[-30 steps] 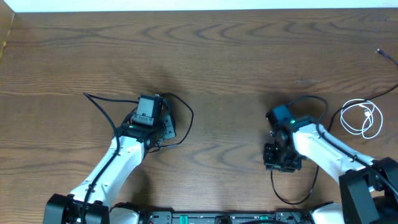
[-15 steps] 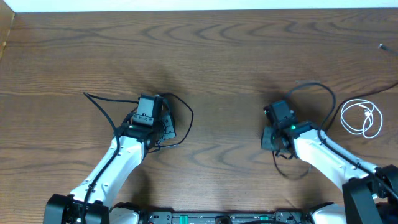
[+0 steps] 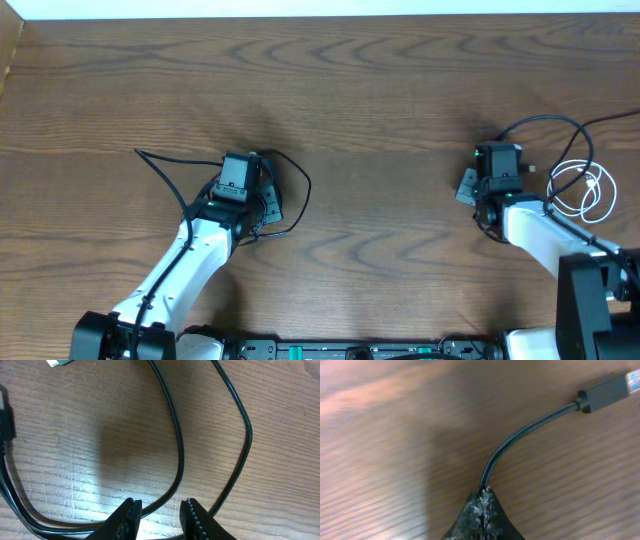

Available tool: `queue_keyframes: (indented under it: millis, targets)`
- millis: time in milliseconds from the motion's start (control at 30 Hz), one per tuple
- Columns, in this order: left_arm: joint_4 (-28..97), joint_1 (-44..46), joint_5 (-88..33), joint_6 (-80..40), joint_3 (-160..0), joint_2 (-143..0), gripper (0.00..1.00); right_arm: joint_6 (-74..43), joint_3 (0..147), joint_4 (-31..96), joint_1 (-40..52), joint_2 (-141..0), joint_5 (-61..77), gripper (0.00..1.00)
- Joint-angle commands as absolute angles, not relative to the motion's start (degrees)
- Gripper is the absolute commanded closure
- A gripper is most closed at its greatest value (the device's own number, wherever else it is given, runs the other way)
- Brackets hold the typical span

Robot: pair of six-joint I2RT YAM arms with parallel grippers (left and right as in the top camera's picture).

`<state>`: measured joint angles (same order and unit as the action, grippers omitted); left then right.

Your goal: Untangle cables

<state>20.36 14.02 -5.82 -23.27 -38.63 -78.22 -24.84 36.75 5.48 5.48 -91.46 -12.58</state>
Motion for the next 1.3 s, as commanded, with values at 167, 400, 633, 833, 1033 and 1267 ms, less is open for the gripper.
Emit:
queue_keyframes:
  millis: [167,400,633,833,1033,1267]
  targets:
    - [20.45,13.78,-5.13,-22.79,-38.37,-77.89,0.68,-23.05,36.36,8.34,-0.36,-97.47,-15.11,0.99]
    - [20.45,13.78,-5.13,-22.76,-38.37,-77.89,0.67,-23.05,36.36,9.54,-2.66,-97.60,-15.31,0.99]
    - [20.45,13.78,-5.10,-22.76,-38.37,-77.89,0.68,-20.03,37.19,9.34,-2.42,-96.16,-9.23,0.83]
    - [20.45,13.78,-5.13,-22.76,-38.37,-77.89,0.67,-19.18,37.19,7.14,-1.63,-95.18,0.23,0.44]
    - [20.45,13.78,-5.13,-22.76,-38.37,-77.89,0.68,-14.85,37.19,5.76,1.15,-95.18,0.51,0.19]
    - [20.45,13.78,-5.13,-22.76,-38.37,-77.89,0.67,-15.38,37.19,7.07,7.99,-95.13,-19.22,0.01]
